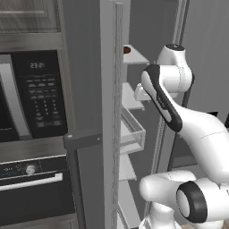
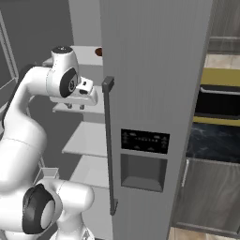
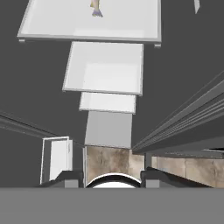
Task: Take the fish out of the fridge, briefly rinse it in the sink, and place it on the tray next to the sink.
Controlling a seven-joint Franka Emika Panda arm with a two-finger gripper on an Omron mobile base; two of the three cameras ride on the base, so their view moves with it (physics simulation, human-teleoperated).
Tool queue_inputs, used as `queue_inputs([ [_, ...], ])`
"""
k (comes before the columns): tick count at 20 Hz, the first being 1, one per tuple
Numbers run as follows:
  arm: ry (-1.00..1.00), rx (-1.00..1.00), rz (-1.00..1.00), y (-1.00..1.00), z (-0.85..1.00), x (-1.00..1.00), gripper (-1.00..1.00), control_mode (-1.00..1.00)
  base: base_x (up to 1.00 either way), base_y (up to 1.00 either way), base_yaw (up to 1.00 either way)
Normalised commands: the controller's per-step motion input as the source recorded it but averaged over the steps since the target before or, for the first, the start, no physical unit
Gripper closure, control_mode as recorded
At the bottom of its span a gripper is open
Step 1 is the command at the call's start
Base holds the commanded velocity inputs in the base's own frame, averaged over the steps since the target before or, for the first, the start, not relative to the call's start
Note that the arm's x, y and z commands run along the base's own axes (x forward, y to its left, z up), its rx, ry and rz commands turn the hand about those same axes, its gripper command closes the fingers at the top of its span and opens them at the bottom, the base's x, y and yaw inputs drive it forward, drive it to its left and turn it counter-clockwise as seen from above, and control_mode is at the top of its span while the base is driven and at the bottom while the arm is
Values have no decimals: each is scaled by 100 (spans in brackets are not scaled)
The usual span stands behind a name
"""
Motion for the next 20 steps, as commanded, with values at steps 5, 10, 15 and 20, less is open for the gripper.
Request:
queue_inputs([
  [5,-4,0,0,0,0,-5,-100,-100,0,0,0],
  [10,-11,3,0,20,0,-1,-100,-100,0,0,0],
  [15,-2,0,-1,29,-11,24,-100,-100,0,0,0],
  [20,1,0,-2,18,-21,51,-100,-100,0,0,0],
])
